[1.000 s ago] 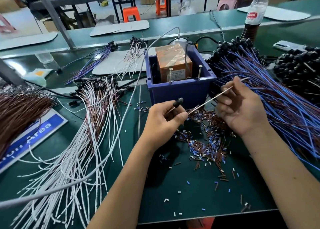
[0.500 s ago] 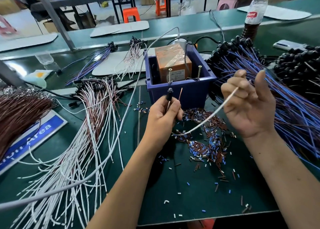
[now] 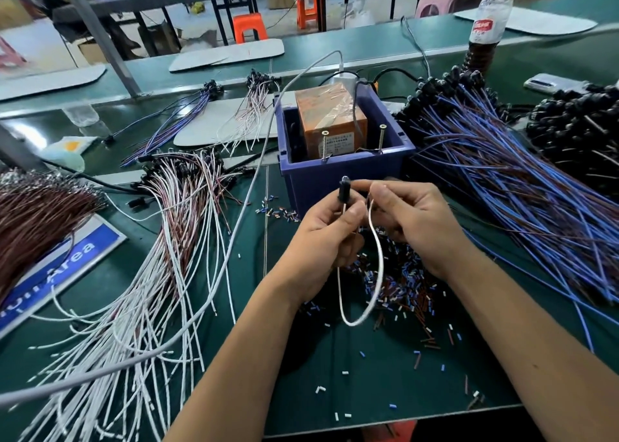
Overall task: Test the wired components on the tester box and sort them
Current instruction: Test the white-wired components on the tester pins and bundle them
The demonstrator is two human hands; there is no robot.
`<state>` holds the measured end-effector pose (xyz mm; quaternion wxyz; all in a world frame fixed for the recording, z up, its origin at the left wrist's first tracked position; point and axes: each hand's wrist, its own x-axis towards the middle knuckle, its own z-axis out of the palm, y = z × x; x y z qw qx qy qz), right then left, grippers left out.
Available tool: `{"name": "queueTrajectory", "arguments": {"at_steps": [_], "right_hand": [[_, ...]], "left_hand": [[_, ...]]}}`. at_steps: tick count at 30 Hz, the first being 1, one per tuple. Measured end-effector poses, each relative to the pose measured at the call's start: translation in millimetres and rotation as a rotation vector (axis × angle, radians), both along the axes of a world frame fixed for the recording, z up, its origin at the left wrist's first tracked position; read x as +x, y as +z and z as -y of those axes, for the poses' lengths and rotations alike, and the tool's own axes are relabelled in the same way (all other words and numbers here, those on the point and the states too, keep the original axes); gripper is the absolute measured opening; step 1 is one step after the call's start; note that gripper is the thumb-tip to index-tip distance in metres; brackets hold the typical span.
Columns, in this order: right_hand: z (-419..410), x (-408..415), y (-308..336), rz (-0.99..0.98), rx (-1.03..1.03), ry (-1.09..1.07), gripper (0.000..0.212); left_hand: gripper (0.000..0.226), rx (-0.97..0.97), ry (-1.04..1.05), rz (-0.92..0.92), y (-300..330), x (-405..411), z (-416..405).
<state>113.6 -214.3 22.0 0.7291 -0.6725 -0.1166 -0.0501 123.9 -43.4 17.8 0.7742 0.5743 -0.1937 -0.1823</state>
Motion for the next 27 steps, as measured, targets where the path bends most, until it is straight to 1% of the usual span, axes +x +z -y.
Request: {"name": "queueTrajectory", "arguments": {"at_steps": [1, 4, 7, 9, 11, 13, 15, 17, 18, 20, 23, 26, 27], "right_hand": [[-0.5, 1.2, -0.8, -0.019, -0.012, -0.026, 0.031], [4.3, 5.7, -3.3, -0.064, -0.096, -0.117, 0.025], [3.9, 4.8, -2.7, -0.044, -0.094, -0.102, 0.025], [5.2, 5.5, -3.2, -0.054, -0.03, -0.095, 0.026], [7.9, 7.0, -4.1, -0.049, -0.022, -0.09, 0.026], [10.7, 6.7, -4.9, -0.037, -0.062, -0.054, 0.026], [11.3, 5.2, -4.9, 0.009, -0.134, -0.015, 0.025], [8.8, 4.0, -5.1, 0.073, -0.223, 0.014, 0.024], [7.2, 4.3, -6.0, 0.078, -0.23, 0.032, 0.023], [6.4, 4.8, -7.2, 0.017, -0.141, 0.048, 0.024], [9.6, 5.7, -5.4, -0.108, 0.019, 0.067, 0.032], [14.4, 9.1, -2.2, -0.22, 0.361, 0.087, 0.035], [17.0, 10.7, -1.5, -0.247, 0.4, 0.062, 0.036]], "left_hand": [[0.01, -0.015, -0.019, -0.036, 0.5, 0.4, -1.3], [0.012, -0.109, -0.059, -0.156, 1.3, 3.1, -6.5], [0.014, -0.186, -0.087, -0.248, 3.3, 5.5, -12.1], [0.014, -0.177, -0.115, -0.275, 3.5, 7.0, -16.3], [0.014, -0.115, -0.117, -0.296, 4.1, 9.3, -21.5], [0.012, -0.089, -0.143, -0.328, 4.9, 10.5, -26.3], [0.013, -0.108, -0.202, -0.351, 5.1, 10.2, -29.3], [0.013, -0.092, -0.249, -0.35, 3.7, 8.9, -29.4], [0.013, -0.069, -0.265, -0.335, 3.1, 8.2, -28.7], [0.014, -0.046, -0.292, -0.307, 2.7, 7.5, -25.4], [0.015, -0.081, -0.312, -0.283, 3.6, 8.8, -23.3], [0.017, -0.125, -0.351, -0.207, 4.9, 8.6, -25.6], [0.017, -0.136, -0.346, -0.183, 5.7, 7.8, -25.8]]}}
